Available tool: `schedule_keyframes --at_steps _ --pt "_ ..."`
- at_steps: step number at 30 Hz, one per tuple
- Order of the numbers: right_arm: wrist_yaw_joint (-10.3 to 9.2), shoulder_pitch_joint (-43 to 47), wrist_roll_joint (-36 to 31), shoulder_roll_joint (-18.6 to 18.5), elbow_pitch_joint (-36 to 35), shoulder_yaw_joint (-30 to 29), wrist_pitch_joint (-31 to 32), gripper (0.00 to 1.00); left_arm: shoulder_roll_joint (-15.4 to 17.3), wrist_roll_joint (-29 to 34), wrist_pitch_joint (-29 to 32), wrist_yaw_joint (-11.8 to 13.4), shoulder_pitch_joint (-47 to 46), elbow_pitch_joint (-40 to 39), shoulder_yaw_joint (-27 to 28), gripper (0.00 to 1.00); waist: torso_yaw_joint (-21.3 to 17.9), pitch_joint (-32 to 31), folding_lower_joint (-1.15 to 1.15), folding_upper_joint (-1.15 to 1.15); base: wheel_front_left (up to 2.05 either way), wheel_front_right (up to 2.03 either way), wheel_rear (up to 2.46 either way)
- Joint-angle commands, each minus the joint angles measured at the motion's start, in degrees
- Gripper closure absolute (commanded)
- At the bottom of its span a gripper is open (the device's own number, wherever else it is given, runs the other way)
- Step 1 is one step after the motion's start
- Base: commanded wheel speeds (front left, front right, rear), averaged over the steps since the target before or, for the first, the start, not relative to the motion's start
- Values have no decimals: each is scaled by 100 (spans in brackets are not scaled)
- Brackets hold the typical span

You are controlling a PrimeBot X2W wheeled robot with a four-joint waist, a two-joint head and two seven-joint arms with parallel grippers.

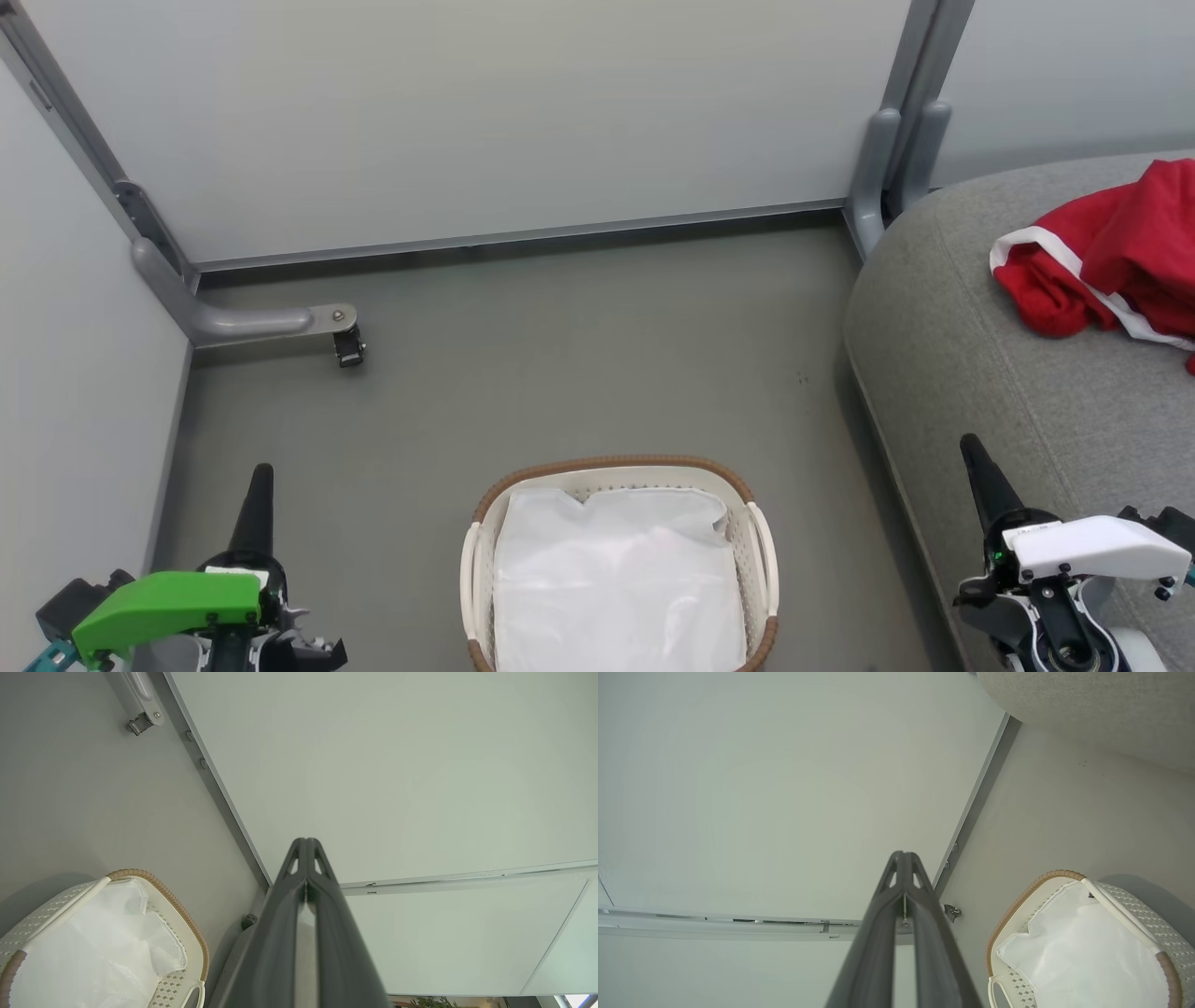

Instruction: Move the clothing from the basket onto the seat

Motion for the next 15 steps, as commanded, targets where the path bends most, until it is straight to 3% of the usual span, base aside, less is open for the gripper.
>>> schedule_keyframes --at_steps 1,15 --pt "-4 -74 126 -43 -58 -37 42 100 25 -123 39 -24 -128 -55 27 100 -1 -2 0 0 0 0 0" --pt "-3 -102 712 -40 -87 -125 203 100 25 -663 192 -71 -217 -70 113 100 -10 -18 0 0 0 0 0"
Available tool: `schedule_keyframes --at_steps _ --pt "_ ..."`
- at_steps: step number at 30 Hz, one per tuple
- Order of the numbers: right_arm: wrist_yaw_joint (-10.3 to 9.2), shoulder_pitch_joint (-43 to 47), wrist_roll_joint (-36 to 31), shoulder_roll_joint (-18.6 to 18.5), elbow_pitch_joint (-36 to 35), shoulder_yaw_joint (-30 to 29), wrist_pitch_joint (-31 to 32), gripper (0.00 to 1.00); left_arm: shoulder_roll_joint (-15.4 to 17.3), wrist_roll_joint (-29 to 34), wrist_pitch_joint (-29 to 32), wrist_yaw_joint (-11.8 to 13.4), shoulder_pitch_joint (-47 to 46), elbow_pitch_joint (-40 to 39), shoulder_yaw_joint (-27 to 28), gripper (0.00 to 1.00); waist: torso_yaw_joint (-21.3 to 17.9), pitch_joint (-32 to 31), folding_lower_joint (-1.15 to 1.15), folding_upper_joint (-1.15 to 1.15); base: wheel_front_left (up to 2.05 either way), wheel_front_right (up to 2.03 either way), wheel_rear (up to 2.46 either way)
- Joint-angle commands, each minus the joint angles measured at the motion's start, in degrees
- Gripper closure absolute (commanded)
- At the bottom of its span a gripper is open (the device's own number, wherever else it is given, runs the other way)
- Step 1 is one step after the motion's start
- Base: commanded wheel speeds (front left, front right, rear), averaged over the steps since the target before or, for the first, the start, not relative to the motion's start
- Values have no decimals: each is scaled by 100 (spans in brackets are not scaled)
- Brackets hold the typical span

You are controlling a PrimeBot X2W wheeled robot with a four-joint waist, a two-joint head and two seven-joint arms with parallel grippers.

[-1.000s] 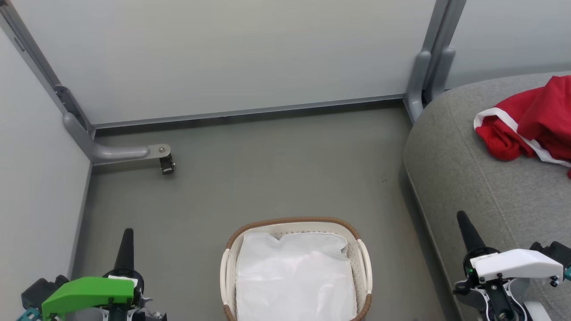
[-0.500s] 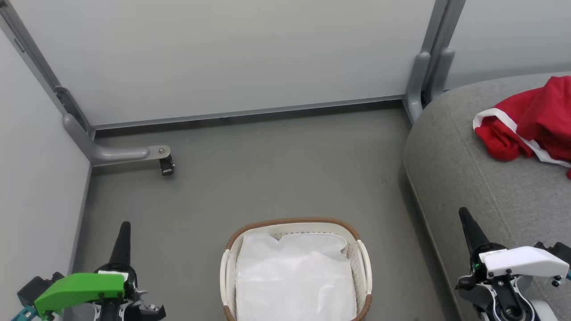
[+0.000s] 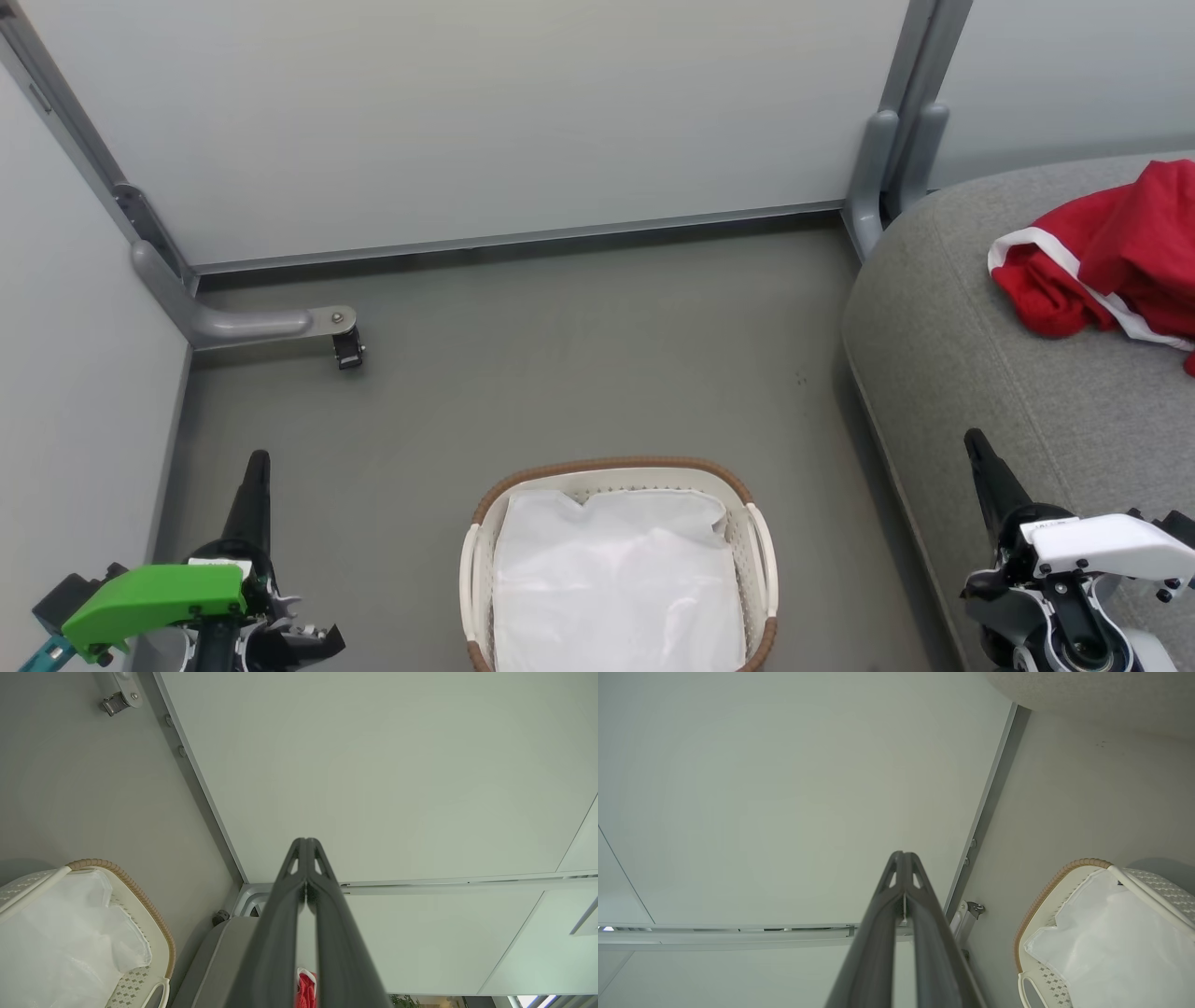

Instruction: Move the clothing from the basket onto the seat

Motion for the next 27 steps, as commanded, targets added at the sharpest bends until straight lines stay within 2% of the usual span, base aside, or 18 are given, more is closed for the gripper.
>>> schedule_keyframes --at_steps 1,16,27 --pt "-1 -89 131 -40 -42 -29 38 100 24 -126 34 -27 -126 -43 41 100 -1 -2 0 0 0 0 0" --pt "-2 -94 673 -34 -70 -117 190 100 25 -616 183 -79 -190 -53 110 100 -10 -20 0 0 0 0 0" --pt "-2 -93 642 -25 -67 -123 198 100 25 -602 181 -78 -181 -49 106 100 -10 -20 0 0 0 0 0"
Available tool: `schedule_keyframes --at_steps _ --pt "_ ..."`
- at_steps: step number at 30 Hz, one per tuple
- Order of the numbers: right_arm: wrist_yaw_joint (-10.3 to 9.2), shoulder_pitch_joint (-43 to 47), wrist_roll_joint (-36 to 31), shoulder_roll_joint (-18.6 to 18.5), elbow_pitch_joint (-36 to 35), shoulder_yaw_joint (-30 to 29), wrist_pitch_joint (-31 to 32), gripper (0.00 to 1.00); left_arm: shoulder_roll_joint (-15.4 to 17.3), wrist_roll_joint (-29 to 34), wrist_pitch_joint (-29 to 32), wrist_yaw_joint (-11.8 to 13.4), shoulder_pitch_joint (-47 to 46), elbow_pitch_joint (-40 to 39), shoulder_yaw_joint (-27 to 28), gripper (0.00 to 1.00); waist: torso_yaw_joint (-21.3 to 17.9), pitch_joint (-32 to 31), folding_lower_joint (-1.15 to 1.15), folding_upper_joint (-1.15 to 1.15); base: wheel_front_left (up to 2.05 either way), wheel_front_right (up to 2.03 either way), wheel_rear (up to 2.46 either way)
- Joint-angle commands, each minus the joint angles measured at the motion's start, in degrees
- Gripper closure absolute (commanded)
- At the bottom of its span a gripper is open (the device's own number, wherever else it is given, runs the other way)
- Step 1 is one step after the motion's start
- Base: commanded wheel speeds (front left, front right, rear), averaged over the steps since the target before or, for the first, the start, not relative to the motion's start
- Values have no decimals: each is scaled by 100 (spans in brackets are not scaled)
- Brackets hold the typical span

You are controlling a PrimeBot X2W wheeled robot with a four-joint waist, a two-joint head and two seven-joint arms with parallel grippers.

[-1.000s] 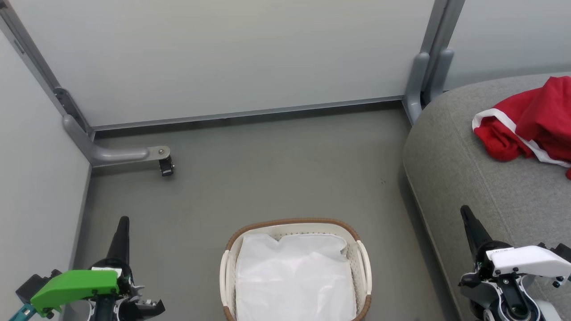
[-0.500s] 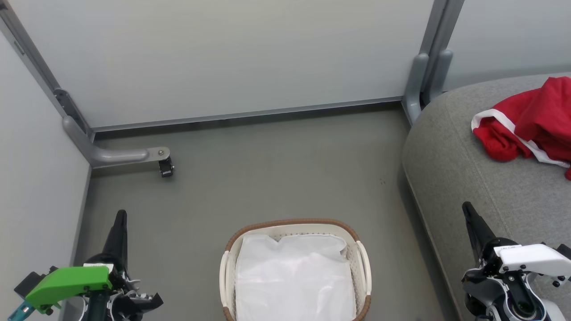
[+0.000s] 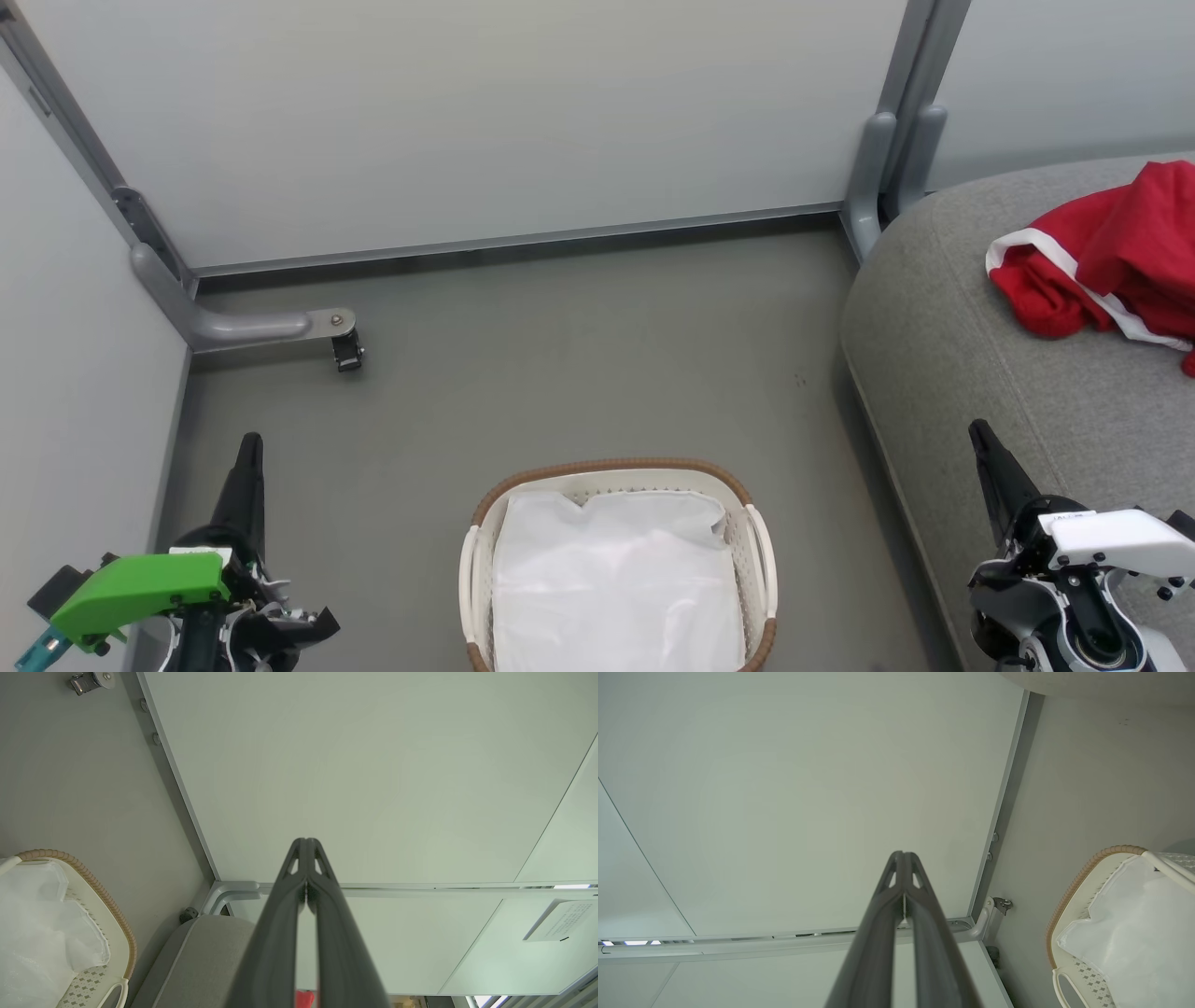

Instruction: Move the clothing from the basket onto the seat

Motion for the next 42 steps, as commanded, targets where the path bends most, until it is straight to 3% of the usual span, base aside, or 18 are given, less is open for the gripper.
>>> schedule_keyframes --at_steps 1,42 --pt "-2 -44 15 -27 -23 -17 16 100 25 -18 27 -38 -58 -13 11 100 0 0 0 0 0 0 0" --pt "-2 -47 -20 -4 -21 -42 41 100 25 -20 26 -38 -57 -13 9 100 0 0 0 0 0 0 0"
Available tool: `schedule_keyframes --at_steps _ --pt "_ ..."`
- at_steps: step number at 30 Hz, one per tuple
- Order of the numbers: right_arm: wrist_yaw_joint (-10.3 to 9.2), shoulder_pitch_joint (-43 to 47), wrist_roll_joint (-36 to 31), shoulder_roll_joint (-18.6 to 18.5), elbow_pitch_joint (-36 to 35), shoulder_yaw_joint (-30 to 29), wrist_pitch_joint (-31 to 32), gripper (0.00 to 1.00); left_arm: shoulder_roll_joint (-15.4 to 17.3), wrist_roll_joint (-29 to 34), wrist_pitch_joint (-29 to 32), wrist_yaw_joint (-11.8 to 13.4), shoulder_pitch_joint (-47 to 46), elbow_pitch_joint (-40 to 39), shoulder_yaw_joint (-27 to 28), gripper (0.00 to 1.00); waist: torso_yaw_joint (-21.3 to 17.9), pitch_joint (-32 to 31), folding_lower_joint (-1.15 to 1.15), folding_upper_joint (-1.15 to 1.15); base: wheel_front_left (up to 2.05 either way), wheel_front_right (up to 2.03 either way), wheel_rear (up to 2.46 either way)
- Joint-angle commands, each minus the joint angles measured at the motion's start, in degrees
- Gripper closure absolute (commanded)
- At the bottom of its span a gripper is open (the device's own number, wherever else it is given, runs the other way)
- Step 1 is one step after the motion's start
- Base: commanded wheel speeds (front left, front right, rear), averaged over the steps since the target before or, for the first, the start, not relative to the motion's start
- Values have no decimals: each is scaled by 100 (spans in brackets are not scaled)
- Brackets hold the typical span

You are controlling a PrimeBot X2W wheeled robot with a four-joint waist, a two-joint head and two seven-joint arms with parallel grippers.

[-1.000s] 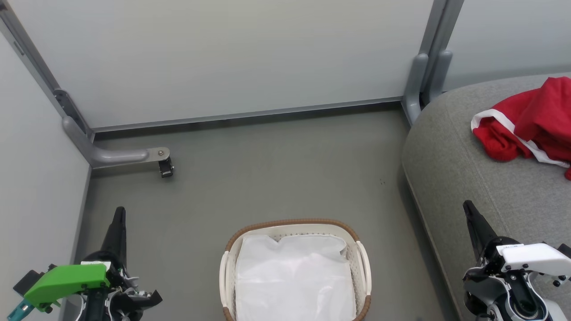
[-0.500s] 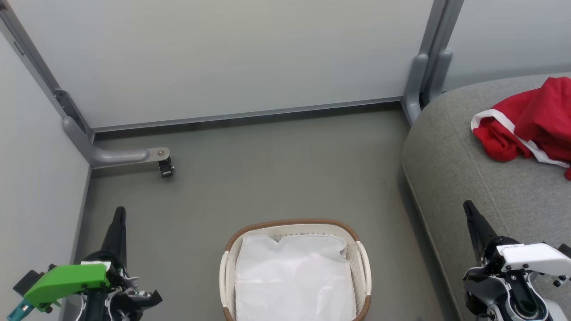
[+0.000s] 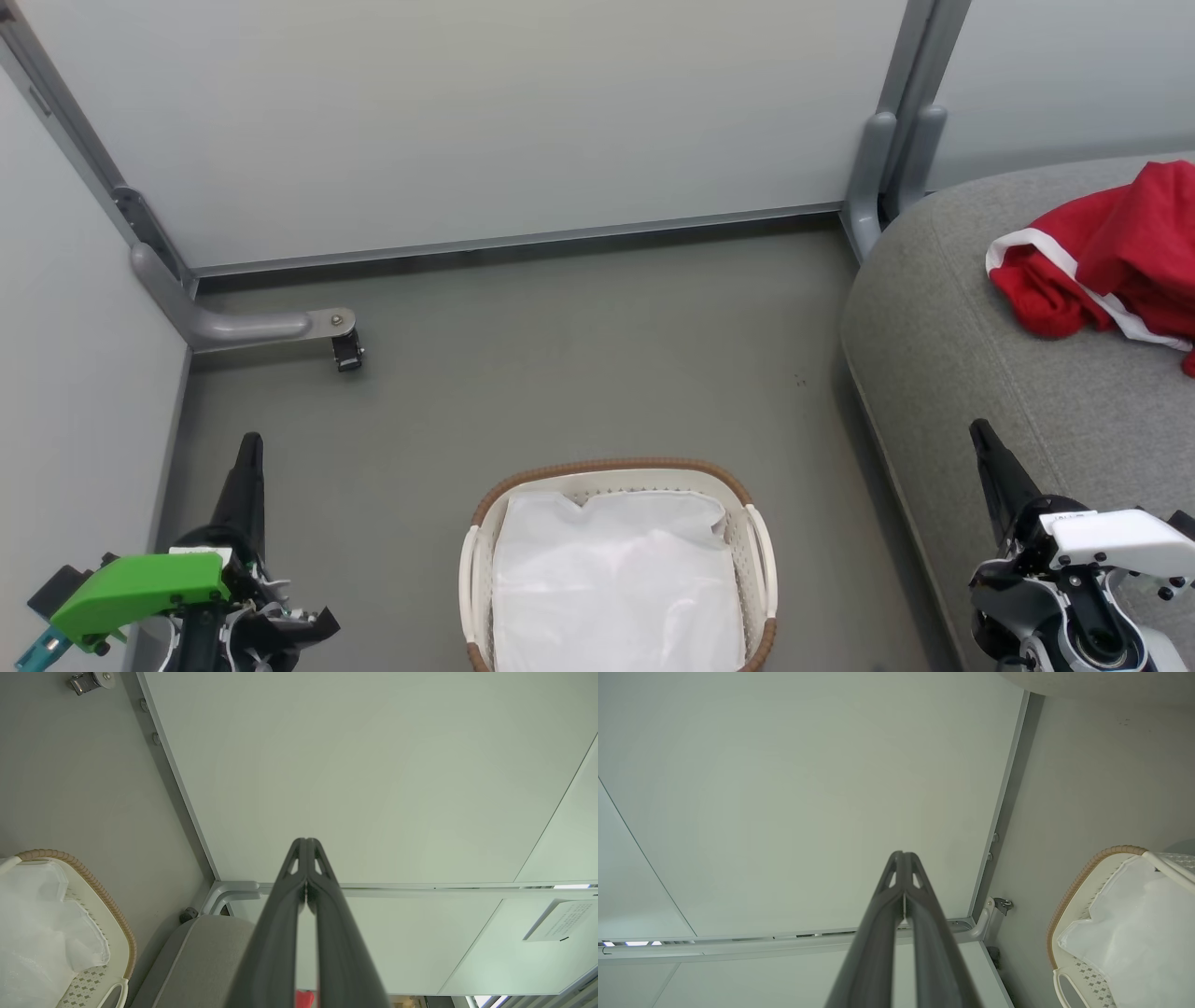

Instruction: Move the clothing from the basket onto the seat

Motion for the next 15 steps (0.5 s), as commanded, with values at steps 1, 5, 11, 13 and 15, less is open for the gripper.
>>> schedule_keyframes --at_steps 1,5,11,13,15 --pt "-2 -45 -16 -15 -21 -15 25 100 25 -20 26 -38 -57 -12 10 100 0 0 0 0 0 0 0" --pt "-2 -45 -17 -14 -20 -17 28 100 25 -20 25 -38 -57 -12 9 100 0 0 0 0 0 0 0" --pt "-2 -46 -17 -13 -20 -20 30 100 25 -21 25 -38 -57 -13 9 100 0 0 0 0 0 0 0" --pt "-2 -46 -18 -12 -20 -20 32 100 25 -21 25 -38 -57 -13 9 100 0 0 0 0 0 0 0" --pt "-2 -46 -19 -11 -20 -21 33 100 25 -20 25 -38 -57 -13 9 100 0 0 0 0 0 0 0"
